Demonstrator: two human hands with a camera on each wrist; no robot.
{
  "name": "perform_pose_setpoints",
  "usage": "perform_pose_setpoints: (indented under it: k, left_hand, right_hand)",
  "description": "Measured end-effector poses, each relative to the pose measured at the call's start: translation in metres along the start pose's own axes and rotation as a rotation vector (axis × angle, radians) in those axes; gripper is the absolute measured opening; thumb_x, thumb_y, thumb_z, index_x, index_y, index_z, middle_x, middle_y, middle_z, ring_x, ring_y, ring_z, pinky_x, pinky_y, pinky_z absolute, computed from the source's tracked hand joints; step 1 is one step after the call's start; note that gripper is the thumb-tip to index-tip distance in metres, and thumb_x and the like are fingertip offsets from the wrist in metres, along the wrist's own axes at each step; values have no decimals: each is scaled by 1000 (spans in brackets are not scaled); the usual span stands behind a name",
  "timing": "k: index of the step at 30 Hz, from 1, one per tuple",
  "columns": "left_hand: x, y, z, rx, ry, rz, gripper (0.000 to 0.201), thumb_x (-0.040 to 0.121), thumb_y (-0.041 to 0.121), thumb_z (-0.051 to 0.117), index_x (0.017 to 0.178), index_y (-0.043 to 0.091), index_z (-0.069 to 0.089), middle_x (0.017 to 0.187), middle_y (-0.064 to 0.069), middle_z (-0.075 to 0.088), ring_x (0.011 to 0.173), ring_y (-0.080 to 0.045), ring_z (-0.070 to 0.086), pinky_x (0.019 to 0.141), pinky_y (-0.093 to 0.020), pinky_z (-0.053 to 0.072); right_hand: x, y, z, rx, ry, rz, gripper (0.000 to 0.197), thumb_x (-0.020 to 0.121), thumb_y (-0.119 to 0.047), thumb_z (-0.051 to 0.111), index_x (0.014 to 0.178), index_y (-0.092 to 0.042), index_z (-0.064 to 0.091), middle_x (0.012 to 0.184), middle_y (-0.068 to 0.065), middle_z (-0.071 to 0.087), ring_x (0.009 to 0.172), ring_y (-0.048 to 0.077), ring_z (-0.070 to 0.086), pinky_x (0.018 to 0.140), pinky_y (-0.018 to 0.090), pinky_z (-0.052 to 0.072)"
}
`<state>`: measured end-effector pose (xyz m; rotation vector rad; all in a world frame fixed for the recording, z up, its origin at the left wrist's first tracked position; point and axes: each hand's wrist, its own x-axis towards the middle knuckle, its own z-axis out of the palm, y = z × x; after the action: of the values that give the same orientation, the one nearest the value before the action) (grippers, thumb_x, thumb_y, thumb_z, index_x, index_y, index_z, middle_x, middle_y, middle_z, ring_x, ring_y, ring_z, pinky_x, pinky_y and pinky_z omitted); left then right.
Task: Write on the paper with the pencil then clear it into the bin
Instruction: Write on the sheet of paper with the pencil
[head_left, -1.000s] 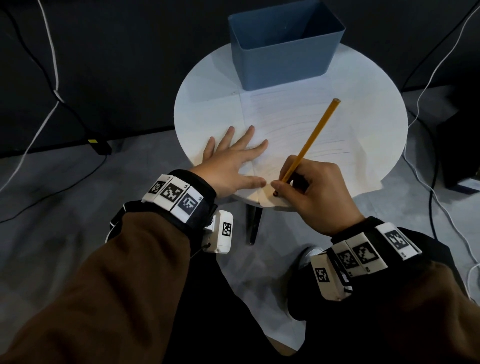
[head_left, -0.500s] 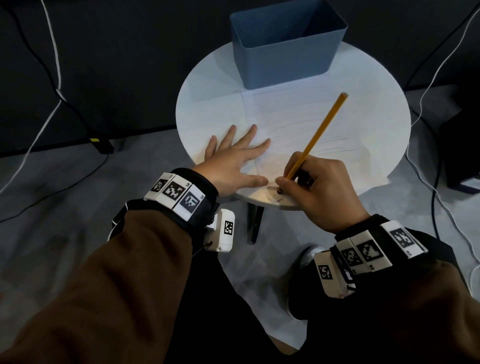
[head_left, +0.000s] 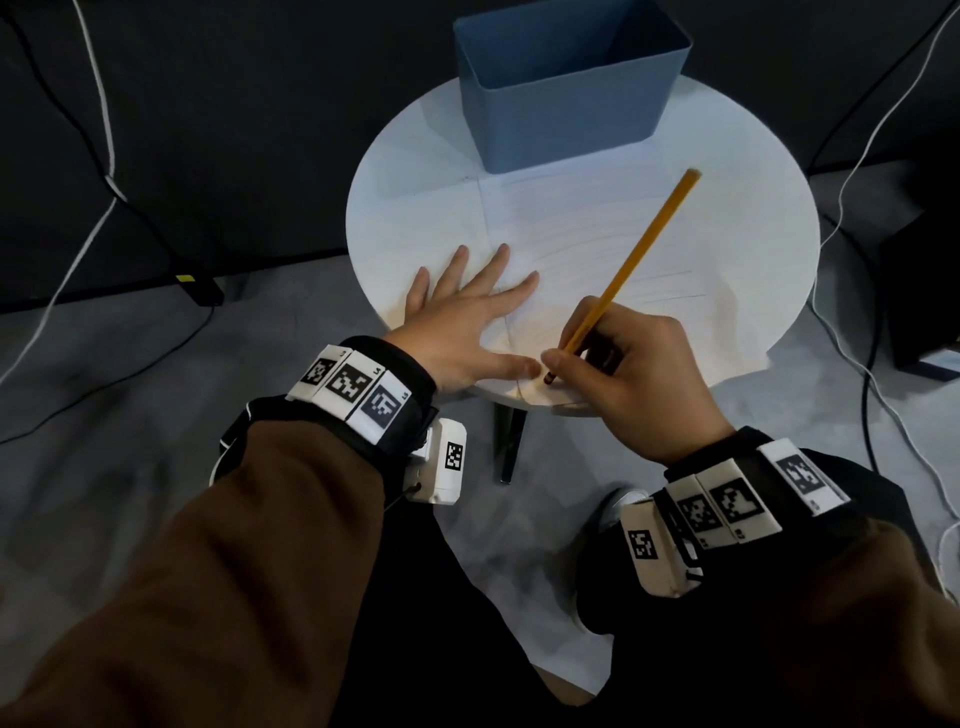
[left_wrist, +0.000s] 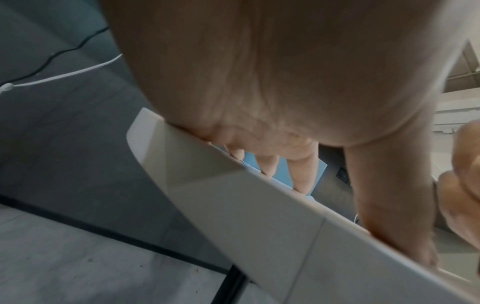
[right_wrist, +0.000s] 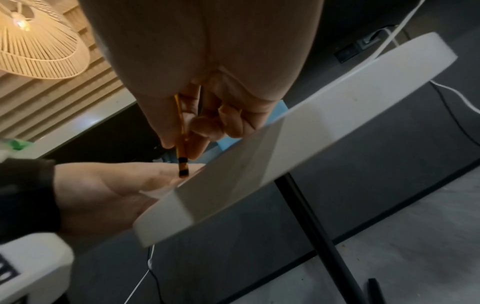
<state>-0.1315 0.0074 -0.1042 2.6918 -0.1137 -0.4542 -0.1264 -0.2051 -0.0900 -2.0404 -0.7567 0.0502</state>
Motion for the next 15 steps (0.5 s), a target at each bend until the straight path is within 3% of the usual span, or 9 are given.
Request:
perform_pose_setpoints:
  k: [15]
  left_hand:
    - [2, -2, -1, 1, -21, 2, 95, 80, 75, 57, 154, 53, 2, 162, 18, -22, 147, -15, -29, 119, -49, -17]
  right_hand:
    - [1, -1, 2, -129, -54, -57, 17, 91, -23, 75, 80, -20, 63, 63, -18, 57, 61, 10, 59, 58, 10, 38]
